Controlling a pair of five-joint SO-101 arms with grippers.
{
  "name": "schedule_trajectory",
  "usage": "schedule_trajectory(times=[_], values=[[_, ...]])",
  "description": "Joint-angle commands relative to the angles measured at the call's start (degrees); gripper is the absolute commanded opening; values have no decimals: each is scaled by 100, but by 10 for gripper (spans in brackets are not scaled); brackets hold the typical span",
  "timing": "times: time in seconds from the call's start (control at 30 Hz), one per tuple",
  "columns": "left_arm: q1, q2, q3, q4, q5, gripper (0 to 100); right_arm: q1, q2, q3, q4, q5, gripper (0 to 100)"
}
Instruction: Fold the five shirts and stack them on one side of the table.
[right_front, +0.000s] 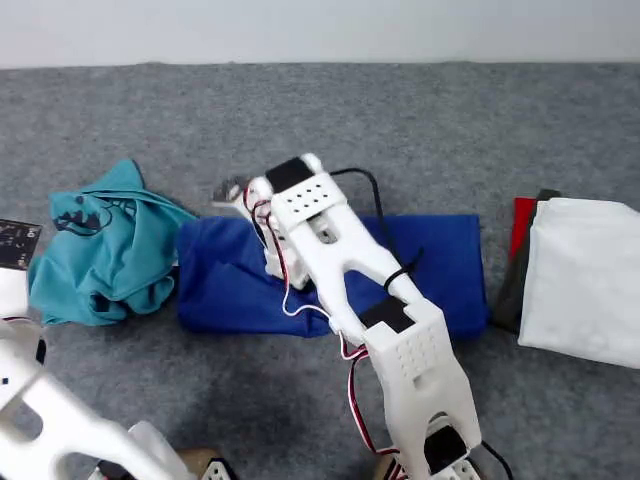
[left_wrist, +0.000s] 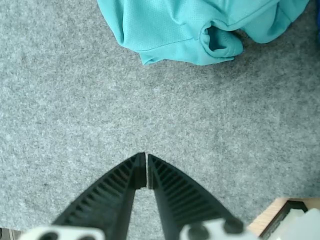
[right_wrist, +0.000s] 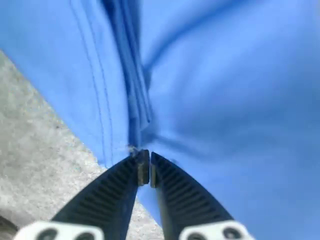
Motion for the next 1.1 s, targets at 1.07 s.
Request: schedule_trajectory(times=[1.07], values=[[-114,-141,-1112,949,791,15,3758,-2097,4035,-3248,-2092,270]])
